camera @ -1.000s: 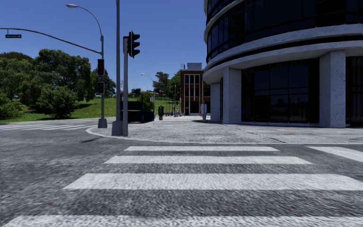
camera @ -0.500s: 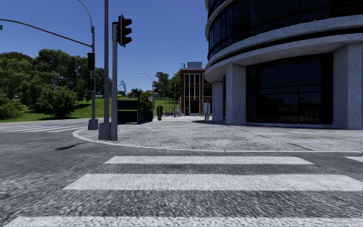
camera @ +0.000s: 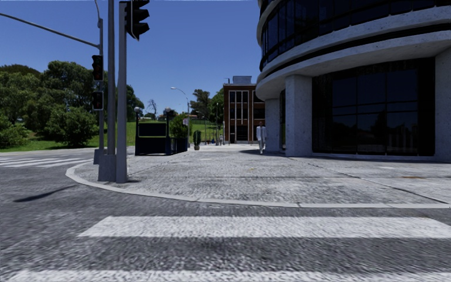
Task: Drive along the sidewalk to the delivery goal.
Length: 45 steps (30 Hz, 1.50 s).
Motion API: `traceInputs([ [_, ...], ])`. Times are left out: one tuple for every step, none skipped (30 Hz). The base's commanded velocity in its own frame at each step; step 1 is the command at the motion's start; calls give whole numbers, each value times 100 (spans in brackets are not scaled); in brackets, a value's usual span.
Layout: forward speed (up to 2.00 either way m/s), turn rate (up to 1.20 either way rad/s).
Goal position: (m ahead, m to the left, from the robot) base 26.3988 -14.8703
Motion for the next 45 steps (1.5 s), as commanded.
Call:
traceInputs([
  [200, 0],
  [200, 0],
  [200, -44],
  [200, -44],
  [200, -57],
  [200, -61],
  [200, -11],
  [200, 0],
  [200, 0],
  [200, 0],
  [200, 0],
  [200, 0],
  [200, 0],
  [200, 0],
  [200, 0],
  [200, 0],
  [200, 0],
  [200, 0],
  [200, 0],
  [200, 0],
  [200, 0],
  [200, 0],
  [200, 0],
  [200, 0],
  [200, 0],
  [200, 0],
  [200, -7],
  [200, -25],
  [200, -30],
  [200, -30],
  [200, 0],
  [200, 0],
  [200, 0],
  [200, 0],
  [200, 0],
  [200, 0],
  [200, 0],
  [200, 0],
  [200, 0],
  [200, 0],
  [200, 0],
  [200, 0],
  [200, 0],
  [200, 0],
  [200, 0],
])
